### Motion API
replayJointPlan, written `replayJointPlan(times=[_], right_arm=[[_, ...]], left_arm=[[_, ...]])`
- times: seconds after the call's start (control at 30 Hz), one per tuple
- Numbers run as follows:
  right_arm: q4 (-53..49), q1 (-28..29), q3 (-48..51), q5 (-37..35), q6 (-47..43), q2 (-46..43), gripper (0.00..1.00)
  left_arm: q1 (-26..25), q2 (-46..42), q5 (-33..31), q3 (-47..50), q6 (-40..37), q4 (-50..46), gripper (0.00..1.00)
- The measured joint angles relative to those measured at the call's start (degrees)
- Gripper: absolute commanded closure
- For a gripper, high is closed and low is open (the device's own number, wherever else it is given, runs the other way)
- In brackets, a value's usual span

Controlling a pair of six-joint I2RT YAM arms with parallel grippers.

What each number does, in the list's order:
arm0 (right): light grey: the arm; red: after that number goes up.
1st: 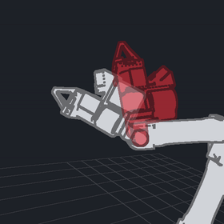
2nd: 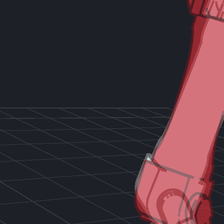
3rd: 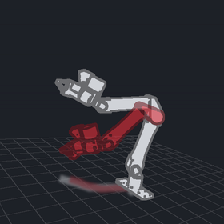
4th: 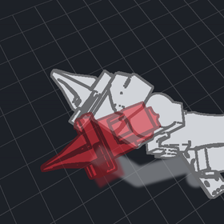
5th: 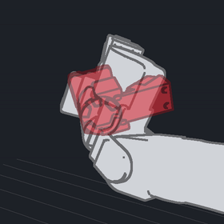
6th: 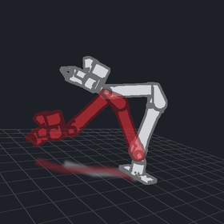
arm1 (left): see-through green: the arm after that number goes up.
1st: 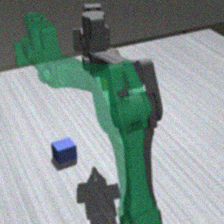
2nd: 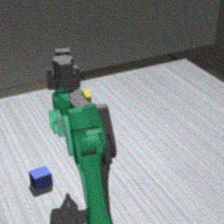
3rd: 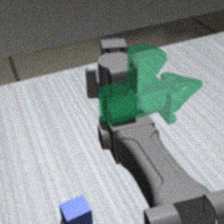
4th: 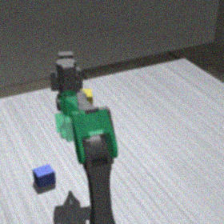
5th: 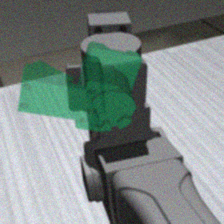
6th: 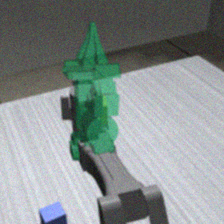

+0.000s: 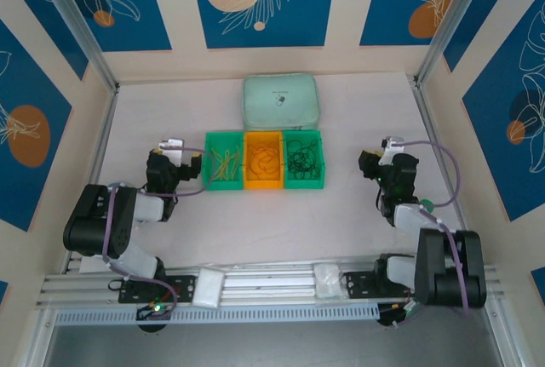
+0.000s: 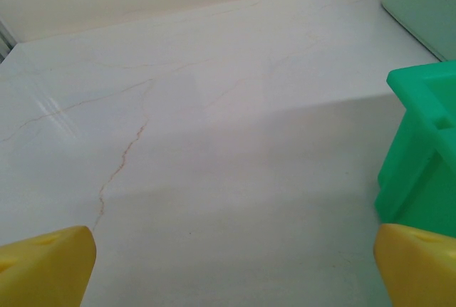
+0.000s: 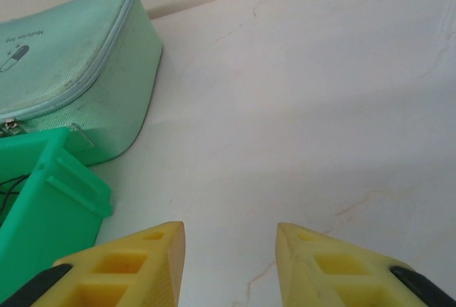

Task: Untangle the cables

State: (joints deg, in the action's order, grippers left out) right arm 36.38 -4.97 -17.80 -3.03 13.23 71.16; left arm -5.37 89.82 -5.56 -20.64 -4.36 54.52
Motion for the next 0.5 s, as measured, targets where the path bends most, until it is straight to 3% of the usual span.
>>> replayJointPlan(times=[0.23,0.5], right_arm=[[14.34,0.02,2.56,1.57,-1.14,9.97,0.61],[20.06,0.13,1.51,3.1,-1.77,16.81,0.6]], left_arm=[[0.0,0.0,0.0,0.0,0.0,-0.13,0.01],[0.0,0.0,0.0,0.0,0.0,-0.15,0.01]])
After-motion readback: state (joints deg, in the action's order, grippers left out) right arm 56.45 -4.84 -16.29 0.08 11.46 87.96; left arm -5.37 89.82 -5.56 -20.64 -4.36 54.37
